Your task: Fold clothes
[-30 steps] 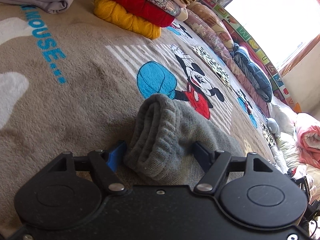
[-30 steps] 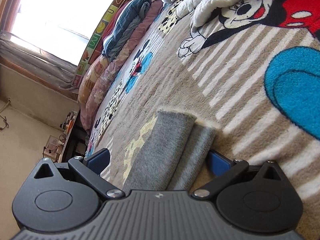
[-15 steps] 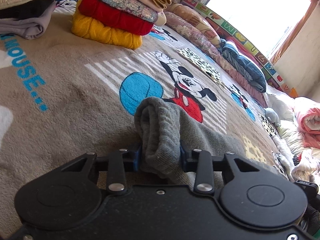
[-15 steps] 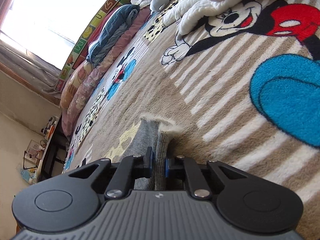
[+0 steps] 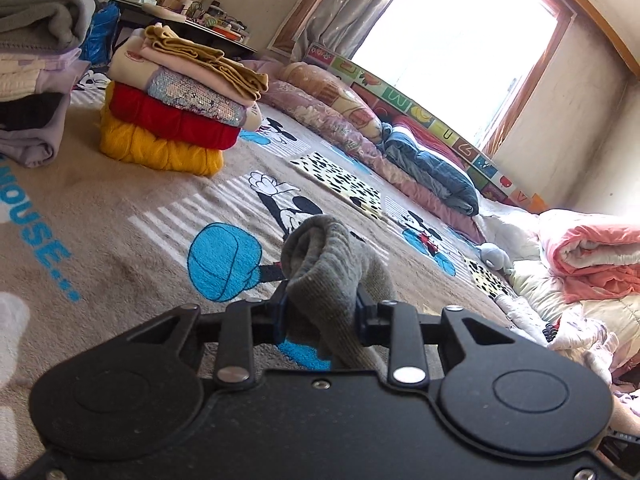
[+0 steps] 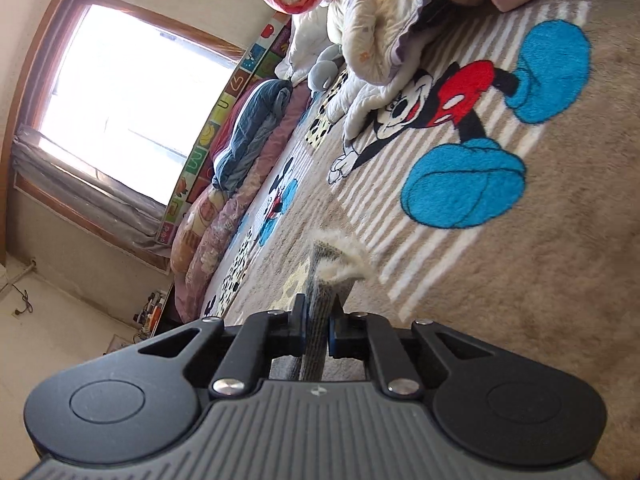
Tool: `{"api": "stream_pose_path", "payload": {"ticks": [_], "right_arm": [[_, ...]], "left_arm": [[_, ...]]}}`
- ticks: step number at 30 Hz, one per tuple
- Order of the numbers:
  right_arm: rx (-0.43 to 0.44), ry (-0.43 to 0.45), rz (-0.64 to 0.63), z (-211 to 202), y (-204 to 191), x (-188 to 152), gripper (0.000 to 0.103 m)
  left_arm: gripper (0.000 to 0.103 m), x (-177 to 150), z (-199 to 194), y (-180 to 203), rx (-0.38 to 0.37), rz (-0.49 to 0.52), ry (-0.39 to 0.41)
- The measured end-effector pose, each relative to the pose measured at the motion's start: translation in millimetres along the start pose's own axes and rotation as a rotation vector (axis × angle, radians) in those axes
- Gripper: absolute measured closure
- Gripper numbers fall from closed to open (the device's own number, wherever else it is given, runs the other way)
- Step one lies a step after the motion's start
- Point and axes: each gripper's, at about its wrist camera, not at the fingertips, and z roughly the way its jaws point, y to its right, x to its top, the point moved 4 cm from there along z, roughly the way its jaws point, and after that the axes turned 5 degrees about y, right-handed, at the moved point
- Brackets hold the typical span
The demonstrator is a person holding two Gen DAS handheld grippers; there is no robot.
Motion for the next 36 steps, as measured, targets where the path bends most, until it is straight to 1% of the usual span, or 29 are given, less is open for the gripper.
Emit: {"api": "stream_pose_path", "payload": {"ticks": [2, 4, 6, 7, 8, 9, 10, 11, 12, 13, 15, 18, 22, 24, 28, 32, 34, 36], "right_arm": [[-0.007, 0.002, 0.024, -16.7, 11.1, -5.0, 0.092], [-0.026, -0.021, 0.031, -26.9, 22.3, -13.2, 0.091], [-0.062, -0.054, 0.029, -29.7, 33.2, -21.6, 0.091], [-0.090, -0.067, 0.033, -31.1, 39.7, -26.2, 0.087], [-0.107, -0.064, 0.039, -33.5, 44.1, -28.0, 0.087], [-0.116, -0.045, 0.041, -39.1, 46.4, -27.1, 0.084], [-0.123, -0.023, 0.041, -45.7, 48.3, -25.7, 0.076], [-0.127, -0.003, 0.035, -51.2, 48.7, -22.4, 0.071], [-0.130, 0.016, 0.025, -56.3, 48.5, -18.4, 0.061], [-0.132, 0.026, 0.016, -59.8, 48.2, -14.9, 0.058], [-0.128, 0.031, -0.011, -65.0, 47.7, -6.8, 0.058], [-0.105, 0.028, -0.027, -70.6, 47.6, -2.0, 0.058], [-0.077, 0.009, -0.024, -73.5, 48.5, -6.3, 0.058], [-0.064, -0.008, -0.015, -72.8, 48.0, -10.1, 0.058], [-0.041, -0.040, -0.014, -68.6, 43.2, -14.6, 0.058], [-0.029, -0.042, 0.004, -66.8, 40.4, -14.3, 0.054], [-0.030, -0.041, 0.020, -65.7, 41.3, -13.7, 0.051], [-0.029, -0.039, 0.032, -64.8, 41.5, -12.9, 0.051]], "left_arm": [[0.074, -3.0, 3.5, -2.8, 0.009, 0.001, -0.016], [0.074, -7.8, 8.8, -7.3, 0.031, 0.007, -0.040], [0.074, -16.3, 18.2, -17.1, 0.087, 0.005, -0.100], [0.070, -20.5, 22.9, -22.0, 0.115, 0.004, -0.131], [0.066, -23.6, 25.1, -32.2, 0.165, -0.032, -0.162], [0.065, -25.1, 25.0, -43.9, 0.184, -0.094, -0.181], [0.061, -24.8, 23.1, -52.6, 0.170, -0.150, -0.188], [0.059, -24.4, 21.2, -61.2, 0.156, -0.207, -0.196], [0.059, -22.5, 17.1, -63.4, 0.146, -0.220, -0.194], [0.059, -20.3, 13.0, -62.4, 0.146, -0.209, -0.183], [0.058, -16.1, 4.7, -60.9, 0.150, -0.193, -0.159], [0.059, -6.4, -6.8, -65.1, 0.180, -0.173, -0.111], [0.059, 3.6, -19.5, -74.4, 0.110, -0.218, -0.127], [0.058, 3.4, -24.4, -74.2, 0.079, -0.232, -0.168], [0.056, -3.3, -28.8, -76.3, 0.050, -0.287, -0.220], [0.056, -7.3, -26.1, -83.0, 0.013, -0.366, -0.251], [0.057, -8.5, -24.7, -82.3, 0.009, -0.367, -0.258], [0.057, -10.1, -22.2, -79.2, 0.002, -0.359, -0.264]]}}
